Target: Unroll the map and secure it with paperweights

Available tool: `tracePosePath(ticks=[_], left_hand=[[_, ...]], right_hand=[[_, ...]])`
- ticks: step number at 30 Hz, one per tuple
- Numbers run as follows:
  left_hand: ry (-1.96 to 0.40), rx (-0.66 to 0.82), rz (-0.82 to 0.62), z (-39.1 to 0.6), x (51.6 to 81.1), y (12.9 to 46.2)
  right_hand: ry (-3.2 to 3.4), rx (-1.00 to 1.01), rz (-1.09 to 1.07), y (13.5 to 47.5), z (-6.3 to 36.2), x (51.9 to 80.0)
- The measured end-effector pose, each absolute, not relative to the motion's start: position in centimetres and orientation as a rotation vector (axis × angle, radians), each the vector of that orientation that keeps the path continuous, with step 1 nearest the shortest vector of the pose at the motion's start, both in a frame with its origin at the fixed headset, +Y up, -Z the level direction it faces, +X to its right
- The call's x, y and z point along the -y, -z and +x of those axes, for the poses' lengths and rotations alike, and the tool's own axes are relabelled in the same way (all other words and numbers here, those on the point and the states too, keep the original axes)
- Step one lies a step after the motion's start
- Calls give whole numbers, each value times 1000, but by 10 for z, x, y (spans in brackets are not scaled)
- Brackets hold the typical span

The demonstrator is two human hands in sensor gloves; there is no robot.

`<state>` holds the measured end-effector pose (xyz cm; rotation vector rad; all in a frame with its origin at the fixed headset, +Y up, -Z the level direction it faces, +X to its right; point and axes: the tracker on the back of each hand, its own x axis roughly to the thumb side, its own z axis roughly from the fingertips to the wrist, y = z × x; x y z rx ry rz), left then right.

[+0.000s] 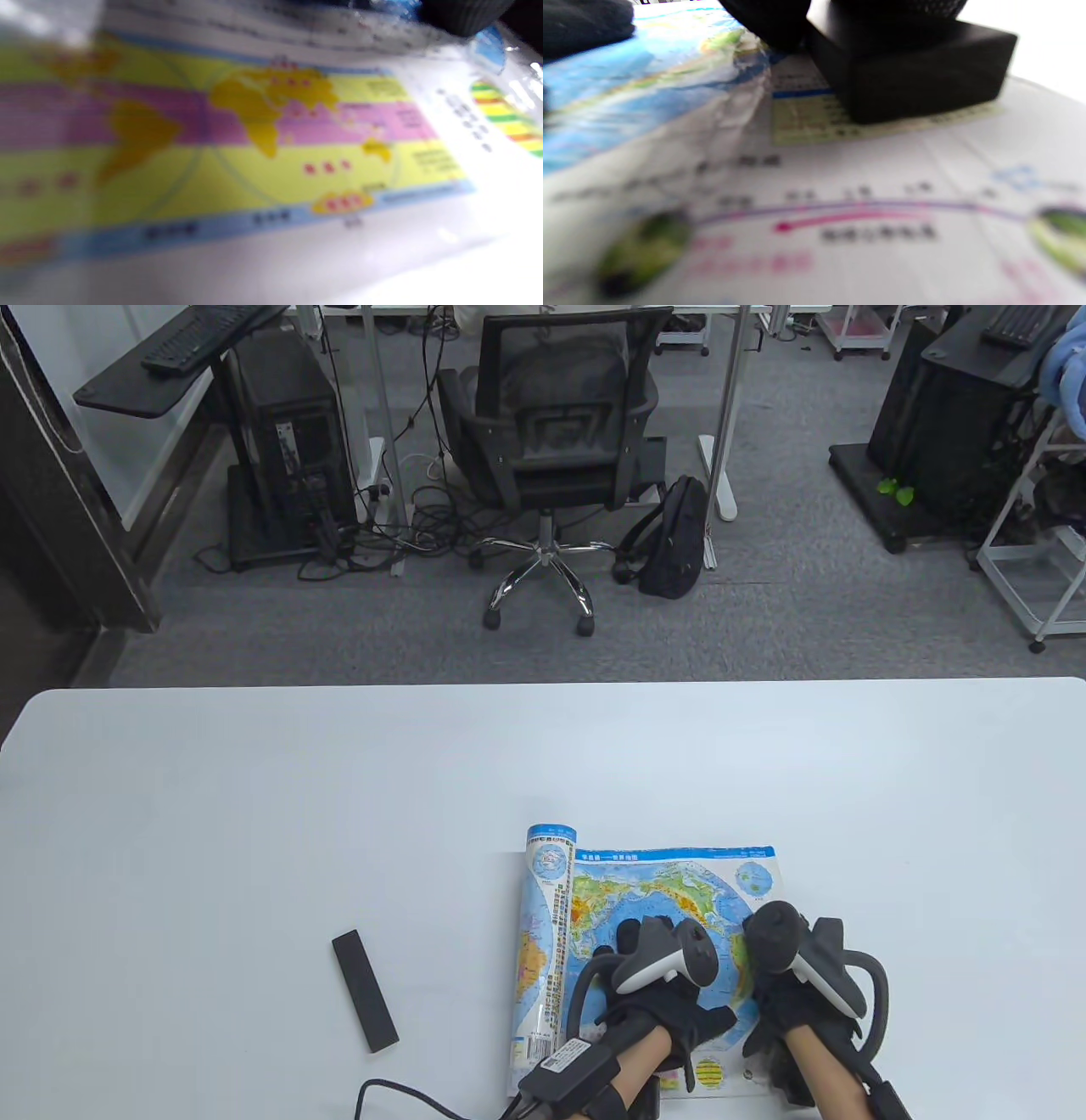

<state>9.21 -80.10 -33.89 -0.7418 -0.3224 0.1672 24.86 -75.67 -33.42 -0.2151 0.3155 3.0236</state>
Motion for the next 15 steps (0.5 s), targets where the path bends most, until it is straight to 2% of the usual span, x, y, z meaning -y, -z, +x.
tracePosePath(ticks=[9, 15], left_hand=[[-223, 399, -710, 71, 793, 341], [-175, 349, -662, 31, 797, 340]], right_hand=[[-3055, -431, -266, 336, 254, 760], [-3066, -435, -264, 335, 253, 760]])
